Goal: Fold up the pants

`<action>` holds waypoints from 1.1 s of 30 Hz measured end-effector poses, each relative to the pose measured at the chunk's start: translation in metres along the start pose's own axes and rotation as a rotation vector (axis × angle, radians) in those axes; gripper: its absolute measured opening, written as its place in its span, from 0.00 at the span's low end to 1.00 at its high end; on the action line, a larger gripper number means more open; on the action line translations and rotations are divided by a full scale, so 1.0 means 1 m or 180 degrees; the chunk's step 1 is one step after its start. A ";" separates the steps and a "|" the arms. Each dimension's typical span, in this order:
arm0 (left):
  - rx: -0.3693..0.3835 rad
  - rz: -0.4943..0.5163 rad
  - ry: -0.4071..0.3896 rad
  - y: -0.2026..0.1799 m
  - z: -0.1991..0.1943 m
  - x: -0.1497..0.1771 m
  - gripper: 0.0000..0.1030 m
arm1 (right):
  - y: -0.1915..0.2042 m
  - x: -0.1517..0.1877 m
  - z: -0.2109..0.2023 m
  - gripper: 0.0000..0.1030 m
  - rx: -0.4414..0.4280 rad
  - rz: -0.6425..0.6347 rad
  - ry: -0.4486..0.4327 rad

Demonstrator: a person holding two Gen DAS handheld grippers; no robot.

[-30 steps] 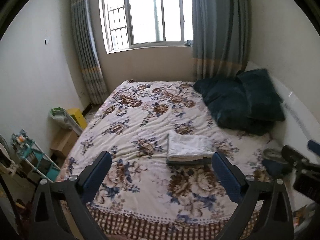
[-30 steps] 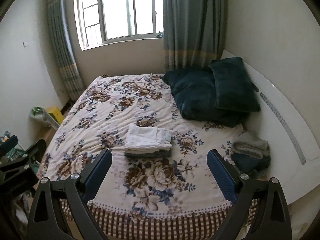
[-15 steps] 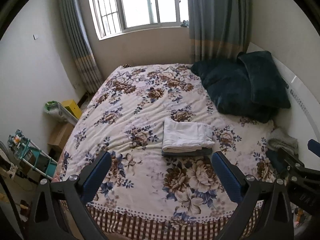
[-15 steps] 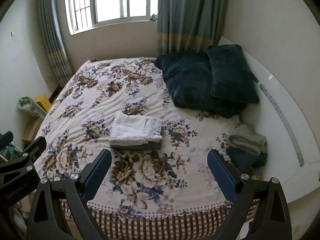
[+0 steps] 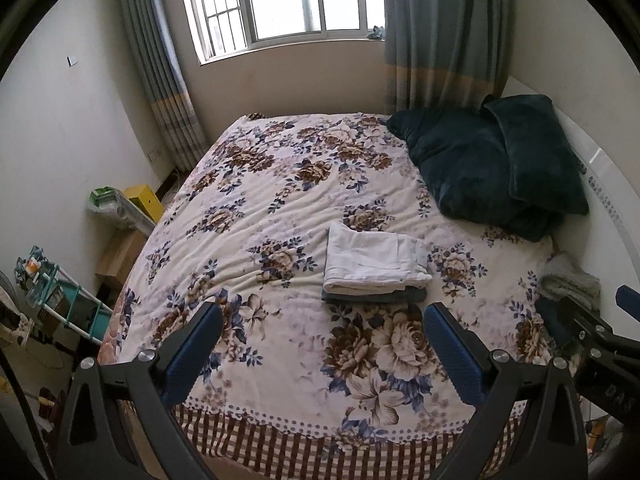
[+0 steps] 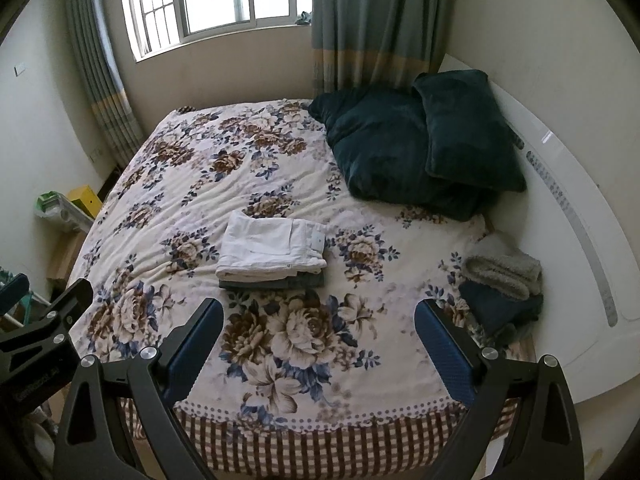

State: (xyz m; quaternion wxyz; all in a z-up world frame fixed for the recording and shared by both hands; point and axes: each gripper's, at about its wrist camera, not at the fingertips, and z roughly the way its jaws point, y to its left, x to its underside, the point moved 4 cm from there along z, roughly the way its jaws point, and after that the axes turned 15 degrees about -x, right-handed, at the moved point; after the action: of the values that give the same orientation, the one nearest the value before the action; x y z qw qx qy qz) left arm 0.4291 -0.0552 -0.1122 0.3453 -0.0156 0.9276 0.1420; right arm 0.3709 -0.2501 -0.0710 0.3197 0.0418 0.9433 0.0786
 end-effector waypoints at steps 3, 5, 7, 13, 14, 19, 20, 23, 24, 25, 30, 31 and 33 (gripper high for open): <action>0.0002 -0.0001 0.0003 0.001 0.000 0.001 1.00 | -0.001 0.002 0.000 0.96 0.0001 0.0001 0.0004; 0.0008 -0.0003 0.0002 0.001 0.000 0.001 1.00 | -0.002 0.003 0.001 0.96 -0.0006 0.0006 0.0011; 0.0011 -0.0018 0.0003 0.002 -0.001 0.002 1.00 | -0.001 0.003 0.000 0.96 -0.0005 -0.0001 0.0003; -0.0016 -0.0051 -0.0052 0.003 -0.004 0.001 1.00 | 0.004 0.000 -0.004 0.96 -0.0030 -0.0018 -0.0033; -0.0018 -0.0059 -0.0058 0.004 -0.005 0.000 1.00 | 0.005 0.000 -0.005 0.96 -0.0037 -0.0025 -0.0040; -0.0032 -0.0108 -0.0099 0.007 -0.007 -0.002 1.00 | 0.009 -0.003 -0.010 0.96 -0.0031 -0.0064 -0.0084; -0.0030 -0.0118 -0.0102 0.008 -0.008 -0.002 1.00 | 0.009 -0.003 -0.012 0.96 -0.0033 -0.0070 -0.0089; -0.0028 -0.0116 -0.0103 0.009 -0.008 -0.002 1.00 | 0.012 -0.004 -0.014 0.96 -0.0041 -0.0092 -0.0104; -0.0034 -0.0117 -0.0103 0.010 -0.008 -0.002 1.00 | 0.013 -0.004 -0.015 0.96 -0.0044 -0.0097 -0.0104; -0.0026 -0.0119 -0.0106 0.010 -0.008 -0.002 1.00 | 0.013 -0.004 -0.015 0.96 -0.0045 -0.0103 -0.0104; -0.0024 -0.0122 -0.0108 0.010 -0.008 -0.002 1.00 | 0.015 -0.003 -0.017 0.96 -0.0056 -0.0108 -0.0104; -0.0014 -0.0122 -0.0110 0.010 -0.008 -0.003 1.00 | 0.016 -0.003 -0.017 0.96 -0.0050 -0.0115 -0.0104; -0.0027 -0.0125 -0.0114 0.010 -0.009 -0.003 1.00 | 0.016 -0.003 -0.017 0.96 -0.0057 -0.0100 -0.0107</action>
State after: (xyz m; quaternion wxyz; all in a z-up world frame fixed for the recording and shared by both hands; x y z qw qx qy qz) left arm 0.4243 -0.0481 -0.1014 0.3645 -0.0327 0.9201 0.1394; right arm 0.3629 -0.2373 -0.0529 0.3371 0.0254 0.9376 0.0812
